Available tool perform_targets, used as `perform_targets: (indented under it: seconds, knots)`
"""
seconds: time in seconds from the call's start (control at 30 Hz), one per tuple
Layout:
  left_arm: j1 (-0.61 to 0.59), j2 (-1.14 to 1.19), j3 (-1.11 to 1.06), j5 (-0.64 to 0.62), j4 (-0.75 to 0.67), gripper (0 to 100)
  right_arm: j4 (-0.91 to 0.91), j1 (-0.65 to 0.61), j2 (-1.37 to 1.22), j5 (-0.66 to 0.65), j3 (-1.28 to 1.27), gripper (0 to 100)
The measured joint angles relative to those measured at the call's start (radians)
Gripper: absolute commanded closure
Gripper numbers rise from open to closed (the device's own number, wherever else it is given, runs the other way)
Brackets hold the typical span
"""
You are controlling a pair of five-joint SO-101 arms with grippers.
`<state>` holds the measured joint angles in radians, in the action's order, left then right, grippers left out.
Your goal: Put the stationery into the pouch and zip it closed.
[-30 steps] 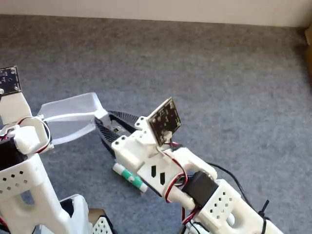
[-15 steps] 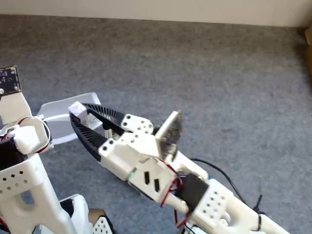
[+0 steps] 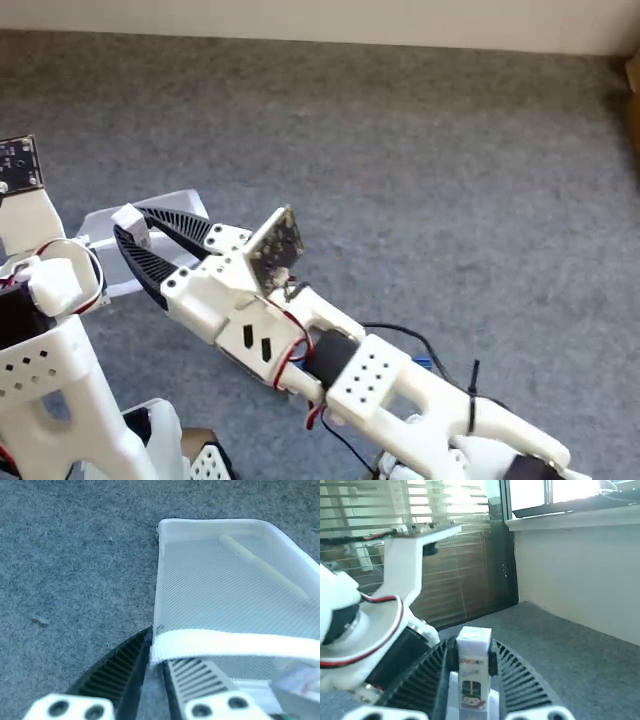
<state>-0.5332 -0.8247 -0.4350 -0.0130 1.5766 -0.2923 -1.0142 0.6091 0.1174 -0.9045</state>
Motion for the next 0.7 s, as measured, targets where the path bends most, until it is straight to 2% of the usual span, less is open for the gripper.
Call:
perform_targets:
  seconds: [0.43, 0.63, 0.7]
  knots:
    - [0.000, 0.012, 0.000, 0.000, 0.000, 99, -0.163, -0.005, -0.170, -0.011, -0.054, 99.3]
    - [0.005, 0.012, 0.000, 0.000, 0.000, 99, -0.345, -0.011, -0.181, -0.238, -0.170, 98.9]
    - [0.005, 0.012, 0.000, 0.000, 0.000, 99, -0.388, -0.021, -0.181, -0.269, -0.209, 98.8]
